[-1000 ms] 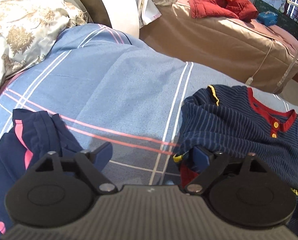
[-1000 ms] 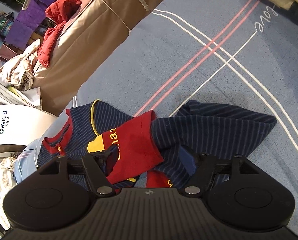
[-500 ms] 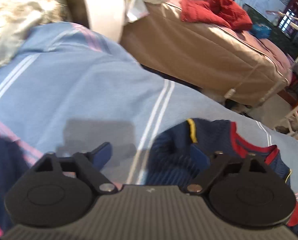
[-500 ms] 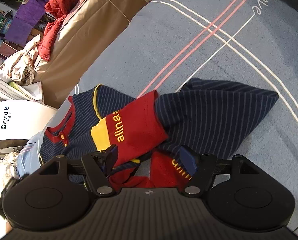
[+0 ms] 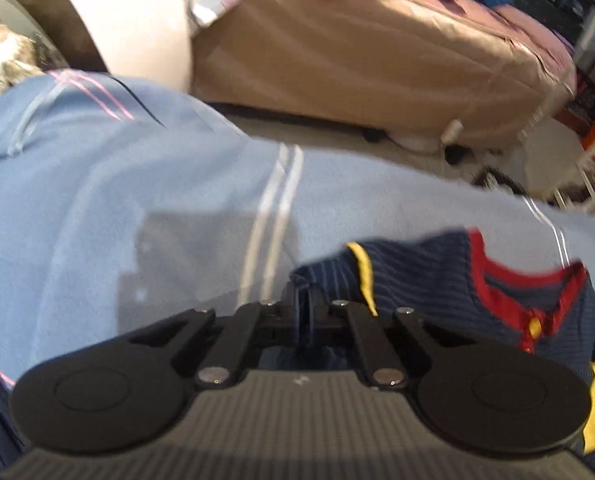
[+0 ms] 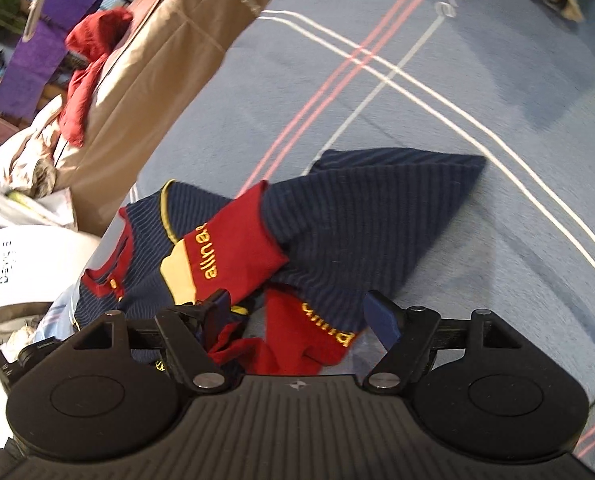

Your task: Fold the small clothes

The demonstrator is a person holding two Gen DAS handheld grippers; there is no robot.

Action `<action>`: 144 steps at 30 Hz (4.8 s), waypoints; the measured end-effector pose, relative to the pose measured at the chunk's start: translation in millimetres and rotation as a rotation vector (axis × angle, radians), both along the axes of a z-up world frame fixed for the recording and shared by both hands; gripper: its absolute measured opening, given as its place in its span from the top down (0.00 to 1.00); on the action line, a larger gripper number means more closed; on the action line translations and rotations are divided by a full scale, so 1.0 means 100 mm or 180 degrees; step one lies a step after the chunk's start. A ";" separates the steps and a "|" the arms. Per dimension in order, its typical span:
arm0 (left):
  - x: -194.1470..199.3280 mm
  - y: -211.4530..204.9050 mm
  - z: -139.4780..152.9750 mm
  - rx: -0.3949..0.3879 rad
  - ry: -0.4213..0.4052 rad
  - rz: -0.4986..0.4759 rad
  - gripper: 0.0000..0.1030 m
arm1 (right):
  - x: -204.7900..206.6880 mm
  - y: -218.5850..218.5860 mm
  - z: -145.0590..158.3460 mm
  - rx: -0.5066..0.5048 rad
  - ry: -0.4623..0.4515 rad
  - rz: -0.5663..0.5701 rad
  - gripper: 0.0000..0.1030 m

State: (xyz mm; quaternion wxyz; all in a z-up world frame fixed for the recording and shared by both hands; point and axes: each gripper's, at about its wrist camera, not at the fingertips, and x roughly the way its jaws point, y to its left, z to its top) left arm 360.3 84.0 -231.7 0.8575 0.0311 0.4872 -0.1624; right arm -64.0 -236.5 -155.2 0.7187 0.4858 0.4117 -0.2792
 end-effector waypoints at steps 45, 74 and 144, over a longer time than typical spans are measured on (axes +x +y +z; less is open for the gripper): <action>-3.83 -1.24 0.04 0.0561 0.0496 -0.1200 0.07 | -0.36 -1.05 -0.35 0.0040 -0.0316 0.0169 0.87; -3.92 -1.18 0.24 0.0731 0.0398 -0.1139 0.03 | -0.30 -0.27 -0.59 0.0607 -0.0084 0.0824 0.36; -3.95 -1.24 0.19 0.0691 0.0515 -0.1371 0.01 | -1.28 -1.71 1.24 0.1231 -0.1397 -0.0072 0.86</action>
